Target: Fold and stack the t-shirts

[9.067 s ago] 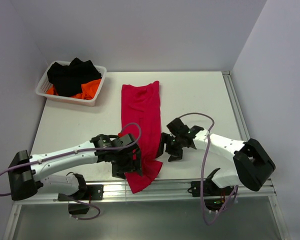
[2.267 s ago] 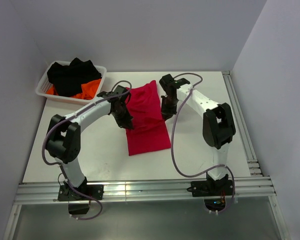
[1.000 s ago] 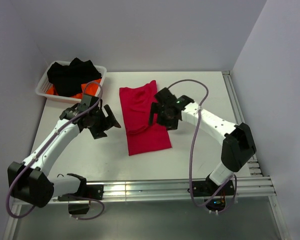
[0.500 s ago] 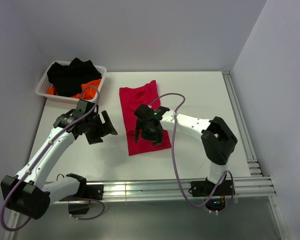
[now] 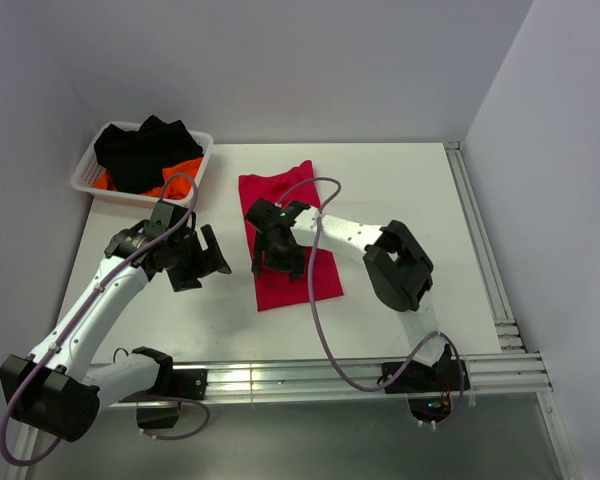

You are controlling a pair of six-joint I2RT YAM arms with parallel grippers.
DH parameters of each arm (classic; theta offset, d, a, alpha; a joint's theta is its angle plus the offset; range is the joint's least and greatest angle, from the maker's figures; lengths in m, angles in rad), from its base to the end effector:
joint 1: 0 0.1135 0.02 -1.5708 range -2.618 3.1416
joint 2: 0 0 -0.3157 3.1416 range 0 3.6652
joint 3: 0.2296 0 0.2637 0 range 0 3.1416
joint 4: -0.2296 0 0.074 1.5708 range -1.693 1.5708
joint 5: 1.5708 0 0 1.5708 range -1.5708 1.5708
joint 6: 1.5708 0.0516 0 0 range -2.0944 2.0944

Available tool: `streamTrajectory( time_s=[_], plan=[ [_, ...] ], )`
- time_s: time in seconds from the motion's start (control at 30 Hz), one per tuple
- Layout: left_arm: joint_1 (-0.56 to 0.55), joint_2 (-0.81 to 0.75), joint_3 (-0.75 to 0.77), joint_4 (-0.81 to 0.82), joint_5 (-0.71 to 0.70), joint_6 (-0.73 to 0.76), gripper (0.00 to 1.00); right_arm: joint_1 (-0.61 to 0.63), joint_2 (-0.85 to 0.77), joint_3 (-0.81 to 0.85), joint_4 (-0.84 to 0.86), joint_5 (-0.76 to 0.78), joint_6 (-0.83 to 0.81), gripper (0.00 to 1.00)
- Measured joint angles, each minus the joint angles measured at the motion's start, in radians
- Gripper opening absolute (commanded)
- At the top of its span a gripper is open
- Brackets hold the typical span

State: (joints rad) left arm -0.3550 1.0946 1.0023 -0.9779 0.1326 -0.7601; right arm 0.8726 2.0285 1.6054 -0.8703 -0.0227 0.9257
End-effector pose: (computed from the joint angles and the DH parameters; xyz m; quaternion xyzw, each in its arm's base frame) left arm 0.1819 -0.0747 0.3204 -0.1784 0.9502 -0.1852 0.1758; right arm 0.2901 0.3475 0.2252 0.0247 0.9900 0.1152 0.0772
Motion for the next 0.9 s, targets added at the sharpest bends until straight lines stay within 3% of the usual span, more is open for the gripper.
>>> streamTrajectory(
  time_s=[0.4, 0.9],
  plan=[
    [0.000, 0.023, 0.003, -0.012, -0.044, -0.005, 0.83, -0.080, 0.199, 0.301, -0.076, -0.013, -0.106, 0.83],
    [0.000, 0.091, 0.026, -0.013, -0.082, -0.020, 0.81, -0.318, 0.264, 0.470, -0.025, -0.085, -0.192, 0.85]
  ],
)
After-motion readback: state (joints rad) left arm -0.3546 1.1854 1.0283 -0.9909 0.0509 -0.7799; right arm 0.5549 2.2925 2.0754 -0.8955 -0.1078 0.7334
